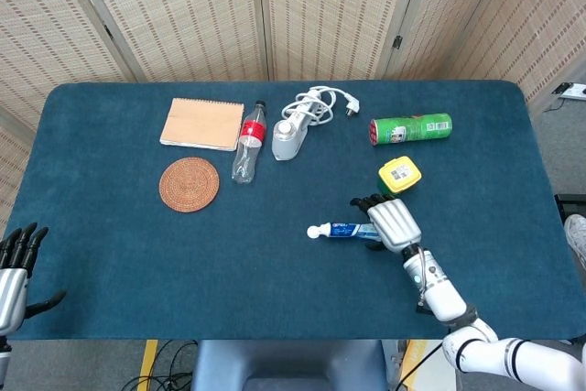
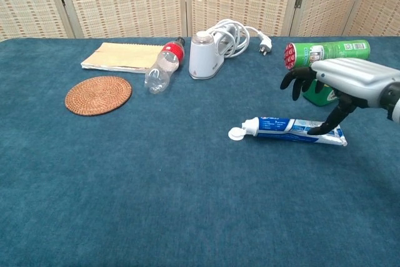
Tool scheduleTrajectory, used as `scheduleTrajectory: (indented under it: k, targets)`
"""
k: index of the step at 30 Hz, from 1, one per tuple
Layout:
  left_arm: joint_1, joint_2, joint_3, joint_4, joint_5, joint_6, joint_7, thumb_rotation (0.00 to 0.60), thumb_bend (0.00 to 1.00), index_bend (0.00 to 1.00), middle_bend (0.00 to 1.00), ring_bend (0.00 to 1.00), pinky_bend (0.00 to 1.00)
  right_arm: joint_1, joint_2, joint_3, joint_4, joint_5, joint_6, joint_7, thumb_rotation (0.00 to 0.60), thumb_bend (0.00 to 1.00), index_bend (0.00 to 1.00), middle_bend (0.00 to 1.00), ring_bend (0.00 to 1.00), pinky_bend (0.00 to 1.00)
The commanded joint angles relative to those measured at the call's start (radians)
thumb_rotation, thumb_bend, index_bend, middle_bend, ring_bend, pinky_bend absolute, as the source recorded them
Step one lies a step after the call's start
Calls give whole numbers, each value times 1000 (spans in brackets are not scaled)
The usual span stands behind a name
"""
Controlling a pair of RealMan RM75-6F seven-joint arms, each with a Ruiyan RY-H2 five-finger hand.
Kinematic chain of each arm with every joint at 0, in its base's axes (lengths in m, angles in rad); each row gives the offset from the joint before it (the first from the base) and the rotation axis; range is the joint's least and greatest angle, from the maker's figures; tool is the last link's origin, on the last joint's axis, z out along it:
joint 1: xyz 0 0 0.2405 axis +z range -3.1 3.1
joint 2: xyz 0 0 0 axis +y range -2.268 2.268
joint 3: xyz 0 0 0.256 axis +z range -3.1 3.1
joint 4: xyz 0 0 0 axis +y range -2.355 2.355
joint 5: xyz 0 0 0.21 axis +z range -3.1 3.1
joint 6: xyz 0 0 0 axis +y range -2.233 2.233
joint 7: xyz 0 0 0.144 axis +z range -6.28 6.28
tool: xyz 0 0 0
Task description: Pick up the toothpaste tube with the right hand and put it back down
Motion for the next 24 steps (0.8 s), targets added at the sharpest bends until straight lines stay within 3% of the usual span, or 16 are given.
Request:
scheduleTrajectory:
  k: [1,11,24]
  targets:
    - [1,1,1,0,-1,-1,-1,600,142,90,62,57,149,20,-40,-6,42,21,-18,-7,600,135,265,377,281,302]
    - [5,0,2,10,-4,-6,-16,600,142,90,61,56,149,47,-107,-11,117,57,-39,-3,600,202,334,404,311,321]
    - [14,0,1,19,-6,1,-28,600,142,90,59,56,149,71,-125,-12,147,95,-54,-26,600,281,414,458,351,341]
